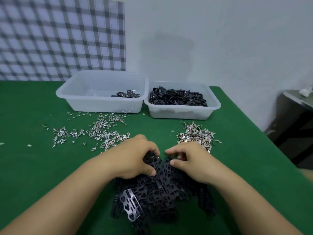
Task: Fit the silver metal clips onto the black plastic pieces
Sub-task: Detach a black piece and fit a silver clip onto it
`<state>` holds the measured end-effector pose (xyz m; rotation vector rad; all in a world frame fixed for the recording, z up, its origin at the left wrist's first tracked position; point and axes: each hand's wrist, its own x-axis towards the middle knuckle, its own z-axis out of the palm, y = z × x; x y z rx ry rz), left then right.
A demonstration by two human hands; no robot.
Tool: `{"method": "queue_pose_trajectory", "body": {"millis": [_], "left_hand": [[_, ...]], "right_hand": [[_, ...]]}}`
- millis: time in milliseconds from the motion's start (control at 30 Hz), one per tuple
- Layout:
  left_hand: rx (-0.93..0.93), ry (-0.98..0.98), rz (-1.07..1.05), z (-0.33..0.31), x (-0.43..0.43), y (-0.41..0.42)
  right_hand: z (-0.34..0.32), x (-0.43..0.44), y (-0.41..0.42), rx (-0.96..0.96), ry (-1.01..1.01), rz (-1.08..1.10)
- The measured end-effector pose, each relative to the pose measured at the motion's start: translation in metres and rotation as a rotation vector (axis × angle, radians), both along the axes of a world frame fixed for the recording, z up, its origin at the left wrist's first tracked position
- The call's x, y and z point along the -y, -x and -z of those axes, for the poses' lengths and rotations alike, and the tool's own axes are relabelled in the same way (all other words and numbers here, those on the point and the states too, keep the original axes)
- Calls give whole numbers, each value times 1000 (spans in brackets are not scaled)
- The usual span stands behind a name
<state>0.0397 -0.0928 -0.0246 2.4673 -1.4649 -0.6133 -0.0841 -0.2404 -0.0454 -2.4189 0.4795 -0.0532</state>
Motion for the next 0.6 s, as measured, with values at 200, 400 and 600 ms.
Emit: {"method": "queue_pose_trajectory", "body": {"millis": [200, 400, 600], "left_hand": [[-20, 15, 14, -3, 3, 1], [-37, 1, 43, -3, 4, -4], [-295, 348, -164, -4, 13, -15]], "right_hand": [[-7, 3, -7, -70, -49, -67], [-18, 20, -5, -67, -392, -82], [-25, 48, -11, 263, -799, 62]]}}
